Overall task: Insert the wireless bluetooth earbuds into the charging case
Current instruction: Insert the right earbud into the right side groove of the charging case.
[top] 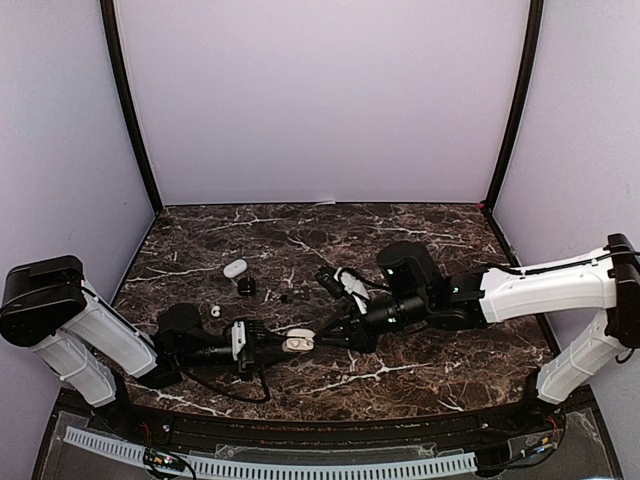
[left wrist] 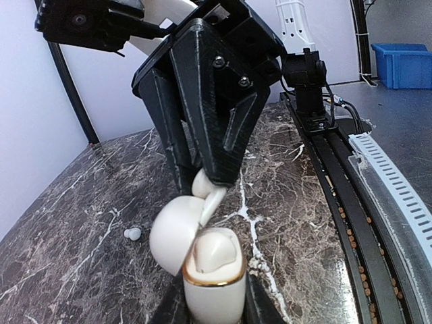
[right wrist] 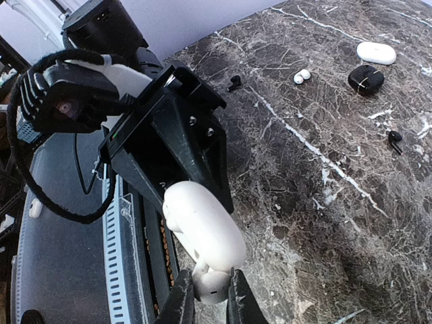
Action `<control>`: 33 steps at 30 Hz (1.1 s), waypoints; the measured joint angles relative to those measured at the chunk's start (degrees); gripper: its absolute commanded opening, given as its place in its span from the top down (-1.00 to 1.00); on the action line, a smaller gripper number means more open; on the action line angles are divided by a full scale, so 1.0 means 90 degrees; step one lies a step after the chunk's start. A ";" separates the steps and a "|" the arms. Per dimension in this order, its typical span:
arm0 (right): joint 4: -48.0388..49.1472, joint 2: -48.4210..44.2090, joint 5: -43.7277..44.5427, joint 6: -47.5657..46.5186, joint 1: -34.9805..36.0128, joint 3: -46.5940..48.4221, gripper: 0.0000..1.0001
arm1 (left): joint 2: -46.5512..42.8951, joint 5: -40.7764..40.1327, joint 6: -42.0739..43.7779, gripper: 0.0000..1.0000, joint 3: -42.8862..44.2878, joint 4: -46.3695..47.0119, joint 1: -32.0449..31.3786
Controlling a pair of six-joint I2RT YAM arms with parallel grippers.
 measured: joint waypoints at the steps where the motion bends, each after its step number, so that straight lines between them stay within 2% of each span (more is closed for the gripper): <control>1: -0.0015 0.0000 0.0046 -0.0002 0.0000 0.0017 1.00 | 0.0000 0.0002 0.0000 0.74 -0.0002 0.0000 0.0000; 15: -0.0199 -0.0112 0.0755 -0.0022 0.0024 0.0104 1.00 | 0.0000 0.0017 0.0000 0.74 -0.0002 0.0007 0.0000; 33: -0.0571 -0.0522 0.0741 -0.0253 0.0049 0.0080 1.00 | -0.0002 -0.0027 -0.0029 0.74 -0.0002 0.0066 0.0000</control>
